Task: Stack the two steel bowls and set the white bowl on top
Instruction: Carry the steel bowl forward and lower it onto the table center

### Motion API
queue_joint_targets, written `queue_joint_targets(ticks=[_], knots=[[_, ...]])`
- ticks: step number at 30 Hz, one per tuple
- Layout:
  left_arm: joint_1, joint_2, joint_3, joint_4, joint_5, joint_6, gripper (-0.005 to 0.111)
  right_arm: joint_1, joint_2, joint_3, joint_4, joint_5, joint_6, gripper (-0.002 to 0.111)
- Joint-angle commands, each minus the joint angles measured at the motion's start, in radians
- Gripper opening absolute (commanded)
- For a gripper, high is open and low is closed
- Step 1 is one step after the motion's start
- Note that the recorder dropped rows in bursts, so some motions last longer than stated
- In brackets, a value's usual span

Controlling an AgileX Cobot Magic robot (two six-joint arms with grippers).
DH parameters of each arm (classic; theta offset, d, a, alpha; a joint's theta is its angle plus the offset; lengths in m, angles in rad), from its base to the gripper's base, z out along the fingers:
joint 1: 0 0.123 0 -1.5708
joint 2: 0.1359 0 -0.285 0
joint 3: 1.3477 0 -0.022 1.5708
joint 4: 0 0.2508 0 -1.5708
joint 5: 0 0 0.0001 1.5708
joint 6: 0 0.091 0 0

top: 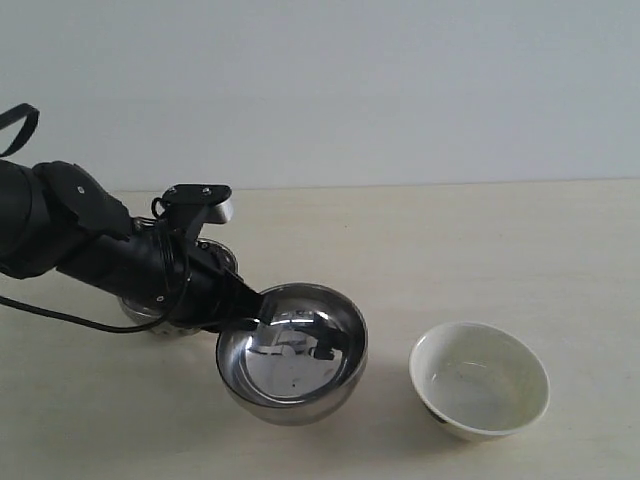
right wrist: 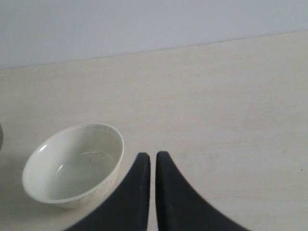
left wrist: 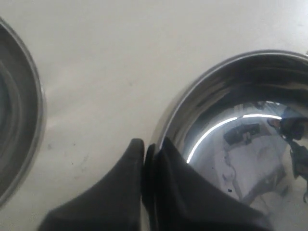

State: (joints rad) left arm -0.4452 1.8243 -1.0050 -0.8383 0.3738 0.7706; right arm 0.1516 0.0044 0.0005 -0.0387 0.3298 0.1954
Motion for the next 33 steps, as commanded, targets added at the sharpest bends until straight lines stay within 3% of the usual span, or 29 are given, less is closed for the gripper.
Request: queue_joint_targets(ticks=[1, 33], knots=[[-0.005, 0.039, 0.003, -0.036, -0.019, 0.004, 0.004, -0.003, -0.004, 0.0, 0.0, -0.007, 0.005, 0.0], [-0.005, 0.084, 0.003, -0.064, -0.072, 0.03, 0.004, -0.003, -0.004, 0.0, 0.0, -0.007, 0.005, 0.0]])
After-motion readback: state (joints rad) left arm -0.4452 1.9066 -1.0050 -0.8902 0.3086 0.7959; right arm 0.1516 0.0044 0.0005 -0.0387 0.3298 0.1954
